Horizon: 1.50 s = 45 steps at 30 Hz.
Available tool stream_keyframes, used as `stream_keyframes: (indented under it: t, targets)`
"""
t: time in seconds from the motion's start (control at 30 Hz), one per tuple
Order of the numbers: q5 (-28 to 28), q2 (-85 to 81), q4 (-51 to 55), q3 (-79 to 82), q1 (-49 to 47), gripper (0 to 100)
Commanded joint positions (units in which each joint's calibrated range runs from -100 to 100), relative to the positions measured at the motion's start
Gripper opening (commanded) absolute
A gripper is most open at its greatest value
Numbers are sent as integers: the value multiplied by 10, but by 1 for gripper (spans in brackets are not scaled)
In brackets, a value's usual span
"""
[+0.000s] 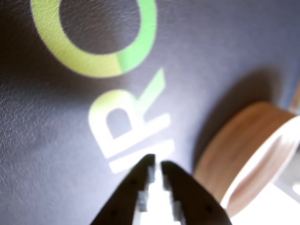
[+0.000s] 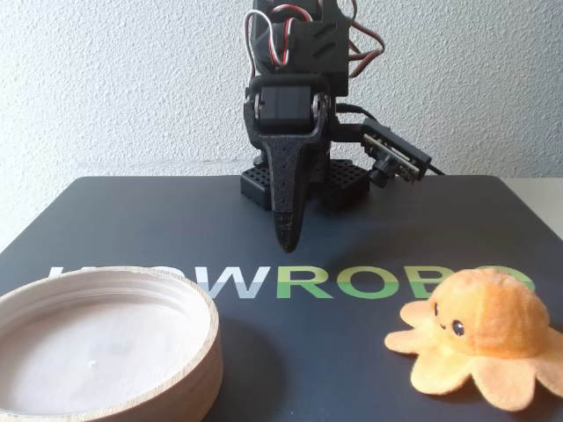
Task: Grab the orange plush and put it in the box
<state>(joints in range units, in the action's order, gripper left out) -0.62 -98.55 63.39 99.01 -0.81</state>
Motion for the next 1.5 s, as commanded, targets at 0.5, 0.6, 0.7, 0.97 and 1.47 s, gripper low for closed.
stream_keyframes:
  t: [0.5, 0.6, 0.7, 0.97, 1.47]
  targets:
    - [3, 1, -34, -59, -31, 1]
    - [10, 103, -19, -197, -38, 1]
    - [-33, 401, -41, -351, -65, 1]
    - [-159, 692, -3, -588, -191, 1]
    - [-204, 879, -111, -656, -272, 30]
